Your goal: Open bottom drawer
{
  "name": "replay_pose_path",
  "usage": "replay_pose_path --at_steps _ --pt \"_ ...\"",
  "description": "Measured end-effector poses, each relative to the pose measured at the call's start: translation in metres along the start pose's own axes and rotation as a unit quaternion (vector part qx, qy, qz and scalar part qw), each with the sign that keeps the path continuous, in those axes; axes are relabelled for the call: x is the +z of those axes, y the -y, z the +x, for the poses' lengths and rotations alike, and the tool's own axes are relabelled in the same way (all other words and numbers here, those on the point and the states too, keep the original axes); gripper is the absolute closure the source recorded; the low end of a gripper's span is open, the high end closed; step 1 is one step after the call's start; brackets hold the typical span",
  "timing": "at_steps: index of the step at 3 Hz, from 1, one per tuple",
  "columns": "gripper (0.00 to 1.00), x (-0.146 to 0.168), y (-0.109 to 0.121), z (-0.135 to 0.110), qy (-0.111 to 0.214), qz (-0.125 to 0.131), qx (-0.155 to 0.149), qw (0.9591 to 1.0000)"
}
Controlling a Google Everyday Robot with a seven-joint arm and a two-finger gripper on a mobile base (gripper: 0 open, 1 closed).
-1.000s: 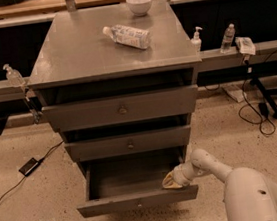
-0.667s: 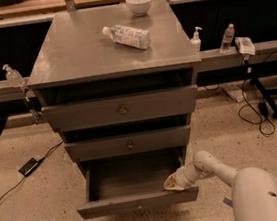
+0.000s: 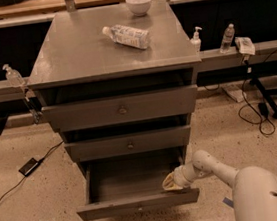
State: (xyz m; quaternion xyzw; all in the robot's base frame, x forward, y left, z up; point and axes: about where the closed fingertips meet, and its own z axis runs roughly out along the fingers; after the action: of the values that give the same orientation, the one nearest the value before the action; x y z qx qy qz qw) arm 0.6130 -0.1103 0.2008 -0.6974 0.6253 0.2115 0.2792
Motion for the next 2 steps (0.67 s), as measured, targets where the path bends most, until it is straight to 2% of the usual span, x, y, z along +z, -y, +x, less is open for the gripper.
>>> replay_pose_path --at_steps 1,2 --pt "1.0 -0.001 0.029 -0.027 0.006 0.022 -0.057 0.9981" --pt "1.0 -0.001 0.045 -0.044 0.005 0.028 -0.09 0.9955"
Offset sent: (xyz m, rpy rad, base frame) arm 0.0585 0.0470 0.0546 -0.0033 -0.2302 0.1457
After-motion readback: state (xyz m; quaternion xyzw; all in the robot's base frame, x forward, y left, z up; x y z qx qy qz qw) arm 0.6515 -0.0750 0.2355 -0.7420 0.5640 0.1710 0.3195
